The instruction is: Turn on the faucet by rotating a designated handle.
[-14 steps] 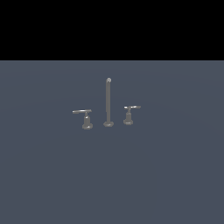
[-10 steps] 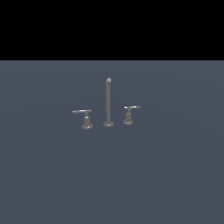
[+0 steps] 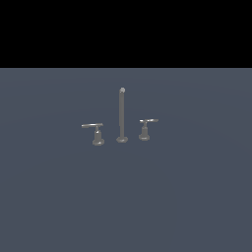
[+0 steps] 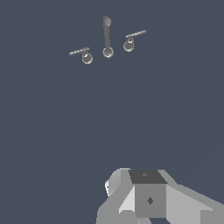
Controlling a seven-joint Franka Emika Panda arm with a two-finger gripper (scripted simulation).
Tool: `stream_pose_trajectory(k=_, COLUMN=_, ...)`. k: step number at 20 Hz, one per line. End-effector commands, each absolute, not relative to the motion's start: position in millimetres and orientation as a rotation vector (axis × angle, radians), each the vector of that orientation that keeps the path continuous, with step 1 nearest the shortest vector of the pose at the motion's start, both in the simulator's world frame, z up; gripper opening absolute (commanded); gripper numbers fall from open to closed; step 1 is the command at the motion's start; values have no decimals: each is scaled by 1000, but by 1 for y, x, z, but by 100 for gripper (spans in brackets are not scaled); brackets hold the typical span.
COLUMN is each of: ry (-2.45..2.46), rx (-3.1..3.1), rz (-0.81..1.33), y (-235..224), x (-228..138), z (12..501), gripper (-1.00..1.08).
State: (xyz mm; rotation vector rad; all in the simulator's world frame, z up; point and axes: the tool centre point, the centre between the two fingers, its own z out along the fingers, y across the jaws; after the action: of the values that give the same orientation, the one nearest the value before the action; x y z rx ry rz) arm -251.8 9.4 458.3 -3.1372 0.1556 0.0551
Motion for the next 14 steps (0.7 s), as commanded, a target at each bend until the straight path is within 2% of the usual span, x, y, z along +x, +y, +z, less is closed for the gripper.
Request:
stream_pose_trajectory(k=1, ry=204, rx=-3134, rz=55, y=17, x=-248, z=449, gripper=-100)
stream_pose_trajectory(k=14, ry=584, rx=-3084, rz=47, y=73, x=-210, z=379, gripper=-100)
